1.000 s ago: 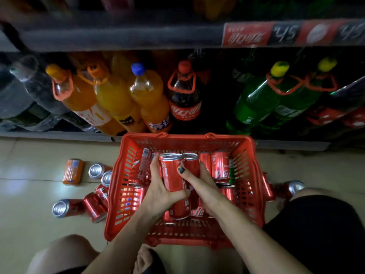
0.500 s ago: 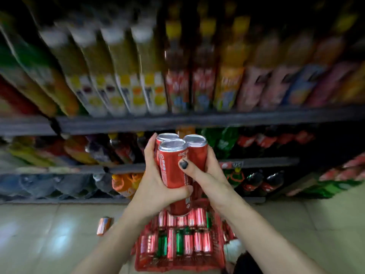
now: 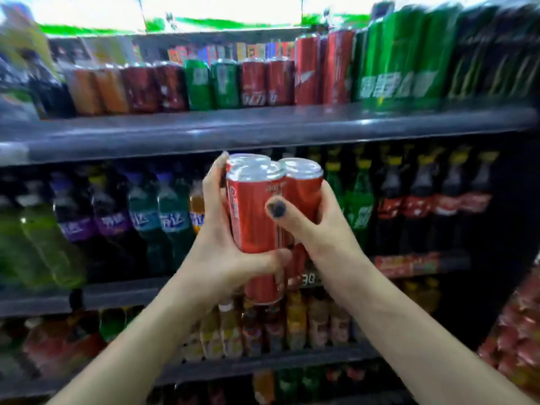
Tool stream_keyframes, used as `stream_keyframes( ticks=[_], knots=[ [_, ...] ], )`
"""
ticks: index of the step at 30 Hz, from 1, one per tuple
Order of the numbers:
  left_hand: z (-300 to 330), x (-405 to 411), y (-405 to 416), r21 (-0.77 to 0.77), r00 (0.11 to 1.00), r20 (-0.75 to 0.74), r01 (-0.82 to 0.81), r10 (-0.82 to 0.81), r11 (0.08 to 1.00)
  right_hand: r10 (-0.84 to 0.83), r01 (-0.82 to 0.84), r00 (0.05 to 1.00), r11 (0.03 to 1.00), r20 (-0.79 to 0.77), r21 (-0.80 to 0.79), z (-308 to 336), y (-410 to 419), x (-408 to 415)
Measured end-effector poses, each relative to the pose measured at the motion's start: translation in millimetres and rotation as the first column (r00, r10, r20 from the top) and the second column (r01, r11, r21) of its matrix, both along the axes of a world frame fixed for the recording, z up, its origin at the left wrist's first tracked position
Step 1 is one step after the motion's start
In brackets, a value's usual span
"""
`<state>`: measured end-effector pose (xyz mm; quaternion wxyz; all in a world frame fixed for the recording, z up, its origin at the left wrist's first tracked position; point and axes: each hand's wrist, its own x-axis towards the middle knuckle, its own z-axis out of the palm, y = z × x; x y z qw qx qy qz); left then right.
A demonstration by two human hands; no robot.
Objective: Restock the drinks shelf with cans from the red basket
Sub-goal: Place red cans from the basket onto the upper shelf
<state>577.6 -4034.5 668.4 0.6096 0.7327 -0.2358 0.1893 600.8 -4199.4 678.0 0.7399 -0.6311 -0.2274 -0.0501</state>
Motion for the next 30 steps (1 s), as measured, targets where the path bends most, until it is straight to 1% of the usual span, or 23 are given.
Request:
stream_keyframes(
  ticks=[4,8,10,14,18,22,26,30],
  knots=[
    [61.3,15.8,-9.5,-0.006,0.995,0.1,0.002,-0.001,1.0,-0.048,0.047,0.993,0.999,0.107,0.011,63.7,-9.8,8.5],
    [106.5,34.7,-25.6,-0.031,0.984,0.178,0.022,-0.016,0.999,-0.072,0.074,0.977,0.997,0.2,-0.003,113.7,-20.9,26.8],
    [126.3,46.8,-33.2,-0.049,0.975,0.22,-0.016,0.027,0.999,-0.093,0.097,0.966,0.995,0.24,-0.007,137.1,-23.9,40.6],
    [165.0,76.4,-43.9,-0.075,0.961,0.27,-0.043,0.062,0.996,-0.059,0.061,0.955,0.998,0.29,0.002,176.5,-26.0,72.4],
    [192.1,107.8,-52.2,-0.1,0.972,0.231,-0.013,0.036,0.995,-0.063,0.068,0.969,0.998,0.239,-0.013,206.2,-28.9,109.4],
    [206.4,140.8,-60.2,-0.135,0.977,0.208,-0.025,0.053,0.991,-0.084,0.091,0.979,0.996,0.187,-0.028,223.3,-34.9,144.7],
    [207.0,169.6,-64.7,-0.163,0.989,0.137,-0.03,0.053,0.986,-0.1,0.108,0.987,0.993,0.122,-0.057,225.8,-35.6,175.7],
    [207.4,191.0,-66.5,-0.132,0.994,0.092,-0.046,0.059,0.99,-0.064,0.066,0.997,0.996,0.047,-0.052,215.7,-34.7,199.8]
  ],
)
